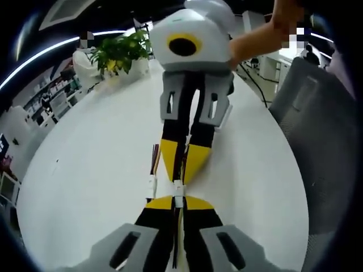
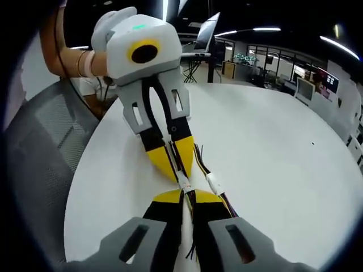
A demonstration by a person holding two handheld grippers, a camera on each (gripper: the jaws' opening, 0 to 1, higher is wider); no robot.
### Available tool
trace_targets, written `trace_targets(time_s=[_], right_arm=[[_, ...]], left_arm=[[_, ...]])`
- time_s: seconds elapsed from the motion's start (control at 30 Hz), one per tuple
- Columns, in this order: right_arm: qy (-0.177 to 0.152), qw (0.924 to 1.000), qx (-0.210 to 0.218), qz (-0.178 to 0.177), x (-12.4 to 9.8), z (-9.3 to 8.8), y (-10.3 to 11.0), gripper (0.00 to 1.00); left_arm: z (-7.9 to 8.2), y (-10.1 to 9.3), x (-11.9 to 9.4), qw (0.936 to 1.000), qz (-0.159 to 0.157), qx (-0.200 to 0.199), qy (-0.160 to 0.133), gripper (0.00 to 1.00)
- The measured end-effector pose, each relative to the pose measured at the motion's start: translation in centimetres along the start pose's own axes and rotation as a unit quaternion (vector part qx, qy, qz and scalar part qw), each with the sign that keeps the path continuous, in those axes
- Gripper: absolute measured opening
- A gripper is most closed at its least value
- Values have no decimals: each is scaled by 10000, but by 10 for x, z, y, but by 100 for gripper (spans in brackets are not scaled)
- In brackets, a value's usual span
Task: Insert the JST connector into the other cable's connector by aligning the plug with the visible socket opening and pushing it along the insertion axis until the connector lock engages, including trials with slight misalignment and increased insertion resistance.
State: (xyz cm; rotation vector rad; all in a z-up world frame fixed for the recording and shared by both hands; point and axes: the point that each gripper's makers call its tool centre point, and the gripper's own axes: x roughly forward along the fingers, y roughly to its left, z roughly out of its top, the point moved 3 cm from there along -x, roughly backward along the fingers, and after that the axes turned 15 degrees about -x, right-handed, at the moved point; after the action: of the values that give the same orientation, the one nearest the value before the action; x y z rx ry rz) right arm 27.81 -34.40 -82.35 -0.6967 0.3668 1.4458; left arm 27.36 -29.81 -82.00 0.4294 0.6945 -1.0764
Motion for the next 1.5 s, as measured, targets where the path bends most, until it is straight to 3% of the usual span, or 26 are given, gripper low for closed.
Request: trace_targets(time_s=[0.63,0.9,1.27,1.33,1.5], right_arm=[[54,9996,267,16,3,-8,5,2],[86,9996,286,-23,4,-9,5,4],[45,9997,196,-166,4,-10,7,7],[49,9997,187,-177,4,-9,9,9],[88,9996,204,-189,4,-7,11,12]], left_arm=[[-6,-3,7,9999,-97,-12,140,0],[-6,-2,7,9997,-120,184,109,0],[-5,-4,6,9997,46,228,-32,0],[-3,-1,5,9991,244,310,-169,2],[-4,-3,5,9992,299,76,-255,2]])
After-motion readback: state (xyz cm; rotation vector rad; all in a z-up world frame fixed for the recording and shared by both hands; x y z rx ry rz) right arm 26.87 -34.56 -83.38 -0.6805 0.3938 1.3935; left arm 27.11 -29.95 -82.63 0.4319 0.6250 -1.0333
